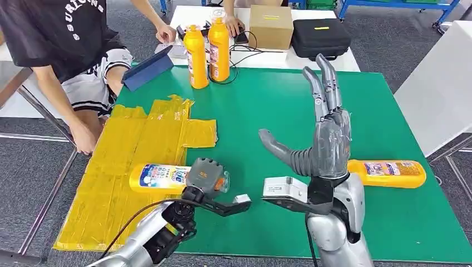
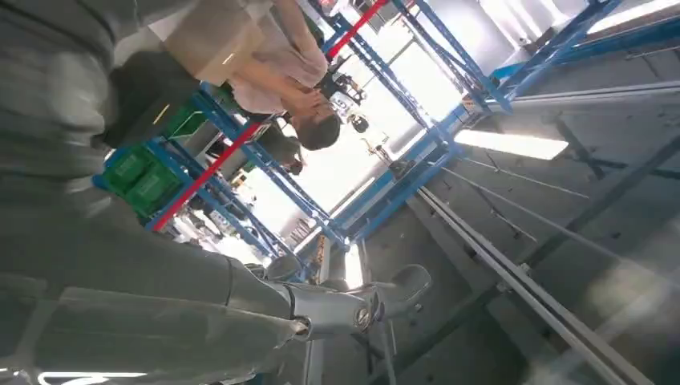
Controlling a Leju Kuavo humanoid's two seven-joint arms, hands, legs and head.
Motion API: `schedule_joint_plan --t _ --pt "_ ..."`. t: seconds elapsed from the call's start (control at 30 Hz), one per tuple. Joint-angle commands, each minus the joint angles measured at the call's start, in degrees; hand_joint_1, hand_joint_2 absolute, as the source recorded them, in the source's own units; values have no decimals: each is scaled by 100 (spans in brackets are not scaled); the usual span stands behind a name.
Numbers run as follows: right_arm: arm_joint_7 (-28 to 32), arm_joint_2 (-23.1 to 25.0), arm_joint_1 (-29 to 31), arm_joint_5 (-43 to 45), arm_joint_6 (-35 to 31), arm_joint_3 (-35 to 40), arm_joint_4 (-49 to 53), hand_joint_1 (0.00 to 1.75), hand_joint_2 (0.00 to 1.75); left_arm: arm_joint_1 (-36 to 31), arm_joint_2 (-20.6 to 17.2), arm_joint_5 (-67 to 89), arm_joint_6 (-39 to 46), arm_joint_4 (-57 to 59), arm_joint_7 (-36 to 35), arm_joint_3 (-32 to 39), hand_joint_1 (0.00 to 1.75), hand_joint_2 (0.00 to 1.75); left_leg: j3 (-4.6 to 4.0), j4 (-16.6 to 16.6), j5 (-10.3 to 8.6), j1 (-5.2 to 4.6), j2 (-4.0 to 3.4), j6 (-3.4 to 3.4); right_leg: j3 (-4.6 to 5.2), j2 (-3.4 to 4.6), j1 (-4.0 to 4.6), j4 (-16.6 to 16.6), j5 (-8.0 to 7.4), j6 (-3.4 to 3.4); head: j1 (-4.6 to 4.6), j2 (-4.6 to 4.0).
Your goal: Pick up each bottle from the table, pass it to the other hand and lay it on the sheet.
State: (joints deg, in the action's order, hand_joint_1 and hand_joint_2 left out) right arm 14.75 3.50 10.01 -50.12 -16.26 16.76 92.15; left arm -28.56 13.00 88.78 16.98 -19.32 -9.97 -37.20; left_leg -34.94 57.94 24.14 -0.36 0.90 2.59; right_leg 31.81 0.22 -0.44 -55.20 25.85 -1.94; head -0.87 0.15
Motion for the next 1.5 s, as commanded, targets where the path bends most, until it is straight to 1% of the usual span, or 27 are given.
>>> schedule_joint_plan --t 0.03,0.1,0.2,0.3,0.33,0.47,0.57,0.6,0.63,0.67,0.7,0.73,0.8,0.83,0.87,0.97,1.07,1.1,1.13,1.17,1.2,1.27,1.3,1.37,1.4,1.47,1.5 --pt "-42 46 113 -18 118 46 -314 0 175 -196 -61 -35 105 264 1 538 0 175 39 -12 13 6 -18 -17 -38 9 7 16 8 7 0 0" --pt "-35 68 159 -2 136 48 -369 0 175 -170 -70 -1 272 237 -7 706 0 175 16 -6 6 3 -11 -9 -14 6 3 8 3 4 0 0" --pt "-44 93 150 8 149 42 -363 0 175 -138 -10 -250 499 180 135 1045 0 175 24 -6 10 4 -19 -12 -21 13 4 10 4 5 0 0" --pt "-44 93 150 8 149 42 -363 0 175 -138 -10 -250 499 180 135 1045 0 175 55 -14 21 5 -23 -23 -53 10 5 19 15 9 2 0" --pt "-44 93 150 8 149 42 -363 0 175 -138 -10 -250 499 180 135 1045 0 175 31 -10 11 4 -15 -15 -29 7 4 12 7 6 0 0" --pt "-44 93 150 8 149 42 -363 0 175 -138 -10 -250 499 180 135 1045 0 175 30 -10 10 3 -14 -15 -28 6 3 11 7 5 0 0" --pt "-44 92 118 8 134 16 -383 0 175 -132 84 -628 568 154 408 1445 0 175 28 -9 10 5 -12 -13 -28 5 5 12 6 5 0 0" --pt "-44 104 112 9 129 4 -402 0 175 -126 117 -800 589 124 568 1609 0 175 43 -10 17 6 -16 -19 -44 6 6 16 12 7 2 0" --pt "-43 114 99 9 120 -9 -415 0 175 -123 168 -1044 579 86 800 1821 0 175 20 -5 8 5 -8 -11 -21 1 5 9 5 4 2 0" --pt "-43 119 92 8 115 -19 -430 0 175 -136 200 -1176 554 70 941 1938 0 175 29 -7 11 4 -9 -15 -30 1 4 11 9 5 0 0" --pt "-43 120 91 8 111 -24 -449 0 175 -140 222 -1272 546 45 1037 2025 0 175 40 -10 14 5 -12 -17 -40 3 5 14 11 6 0 0" --pt "-43 122 92 8 103 -28 -469 0 175 -143 238 -1335 569 16 1107 2094 0 175 20 -5 8 5 -7 -12 -22 0 5 10 6 4 2 2" --pt "-39 103 99 -36 81 -28 -500 0 175 -142 271 -1499 594 -56 1302 2239 0 175 44 -13 14 5 -10 -18 -45 0 5 18 11 6 2 0" --pt "-49 95 99 -139 -2 -39 -512 0 175 -137 281 -1526 684 -117 1382 2264 0 175 23 -6 9 5 -6 -12 -25 -1 5 10 7 4 0 0" --pt "-61 92 102 -216 -61 -46 -527 0 175 -132 296 -1544 757 -160 1425 2280 0 175 39 -12 13 4 -10 -17 -40 0 5 15 11 6 2 0" --pt "-98 71 114 -378 -159 -69 -575 0 175 -106 384 -1825 783 -447 1727 2409 0 175 21 -5 8 4 -5 -12 -22 -1 4 9 7 4 0 0" --pt "-245 1 88 -785 -350 -104 -564 0 175 37 482 -2534 715 -1062 2317 2661 0 175 28 -8 10 4 -5 -13 -29 -3 4 12 8 5 0 0" --pt "-391 -96 55 -1064 -378 -132 -548 0 175 186 533 -3256 297 -1521 2800 2887 0 175 37 -7 15 6 -5 -17 -41 -5 6 15 13 5 2 0" --pt "-636 -234 61 -1483 -210 -139 -596 0 175 373 584 -4080 -224 -2027 3254 3126 0 175 19 -6 7 2 -1 -10 -21 -6 3 10 7 2 0 0" --pt "-757 -330 59 -1812 -154 -139 -581 0 175 534 537 -4468 -493 -2440 3328 3136 0 175 32 -8 13 4 -3 -14 -37 -6 5 16 11 3 2 0" --pt "-846 -447 44 -2325 -245 -242 -601 0 175 862 369 -5083 -885 -3266 3183 2970 0 175 18 -5 7 5 -2 -9 -21 -4 5 12 5 2 0 0" --pt "-1121 -626 35 -2772 -124 -449 -619 0 175 1194 145 -5639 -1007 -4142 3040 2840 0 175 47 -15 17 4 -16 -16 -47 6 4 23 11 4 2 2" --pt "-1182 -828 49 -2746 8 -596 -642 0 175 1407 -8 -6126 -1294 -4705 2980 2854 0 175 27 -8 12 4 -16 -12 -27 8 4 15 6 3 2 0" --pt "-1319 -1202 11 -2770 164 -900 -710 0 175 1633 -238 -6622 -1521 -5326 3020 2897 0 175 25 -10 12 5 -24 -10 -24 13 6 17 3 3 2 0" --pt "-1247 -1301 -23 -2688 181 -1014 -715 0 175 1663 -305 -6688 -1575 -5429 2991 2917 0 175 33 -11 15 3 -22 -14 -33 10 4 17 7 4 0 0" --pt "-1197 -1321 -45 -2645 175 -1067 -715 0 175 1683 -328 -6707 -1595 -5473 2977 2918 0 175 14 -7 7 3 -6 -8 -16 2 4 12 2 3 0 0" --pt "-1200 -1286 -58 -2649 172 -1062 -698 0 175 1687 -317 -6695 -1588 -5434 2990 2890 0 175 31 -11 13 4 -10 -13 -32 2 5 17 7 5 0 0"
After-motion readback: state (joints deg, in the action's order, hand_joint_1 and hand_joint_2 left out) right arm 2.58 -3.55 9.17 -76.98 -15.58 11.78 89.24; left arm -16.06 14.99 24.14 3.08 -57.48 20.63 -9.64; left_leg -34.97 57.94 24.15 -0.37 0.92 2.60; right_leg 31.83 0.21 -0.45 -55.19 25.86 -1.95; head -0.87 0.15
